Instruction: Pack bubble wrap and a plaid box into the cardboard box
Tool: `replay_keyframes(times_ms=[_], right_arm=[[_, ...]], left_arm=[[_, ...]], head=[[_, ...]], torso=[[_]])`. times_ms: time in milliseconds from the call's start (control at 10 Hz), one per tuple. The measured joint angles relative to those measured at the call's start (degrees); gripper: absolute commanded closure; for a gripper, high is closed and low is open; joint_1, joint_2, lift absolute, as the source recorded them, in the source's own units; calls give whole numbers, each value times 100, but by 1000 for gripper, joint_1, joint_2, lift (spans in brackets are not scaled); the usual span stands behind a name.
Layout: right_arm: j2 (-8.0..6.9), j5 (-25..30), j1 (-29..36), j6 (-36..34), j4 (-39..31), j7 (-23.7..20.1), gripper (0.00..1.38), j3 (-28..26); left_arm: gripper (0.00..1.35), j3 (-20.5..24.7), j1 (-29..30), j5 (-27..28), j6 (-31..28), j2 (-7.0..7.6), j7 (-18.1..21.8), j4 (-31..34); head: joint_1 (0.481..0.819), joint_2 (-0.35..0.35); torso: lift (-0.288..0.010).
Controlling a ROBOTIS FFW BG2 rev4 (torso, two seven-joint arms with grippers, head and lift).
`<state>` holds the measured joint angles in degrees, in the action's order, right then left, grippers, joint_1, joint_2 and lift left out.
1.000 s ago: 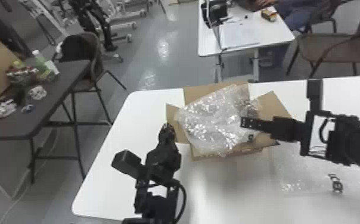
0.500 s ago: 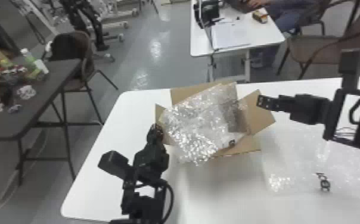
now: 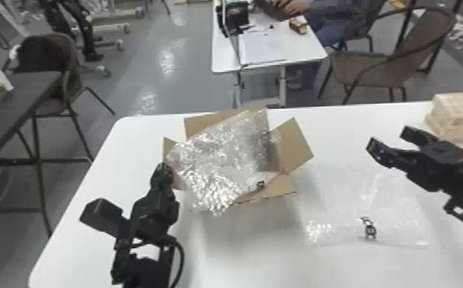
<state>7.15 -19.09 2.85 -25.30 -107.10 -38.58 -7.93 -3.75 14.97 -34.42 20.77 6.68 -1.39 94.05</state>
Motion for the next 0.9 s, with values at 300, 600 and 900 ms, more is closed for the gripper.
replay_keyframes(times_ms=[300,600,900], right_arm=[[-604,553,1000,1751,-90,279,131,-1019],[-696,870,1543,2604,21,481,131,-1744],[-697,882,1697,2928,502,501,140,-2256]], left_arm=[[1204,43,51,-13,-27,-28,11,0],[1204,94,104,-12,-64,-52,25,0],[1204,116,129,-4,-121,-47,34,-6]], head=[[695,17],[695,-71],[695,-142]], torso=[[-110],[-110],[-110]])
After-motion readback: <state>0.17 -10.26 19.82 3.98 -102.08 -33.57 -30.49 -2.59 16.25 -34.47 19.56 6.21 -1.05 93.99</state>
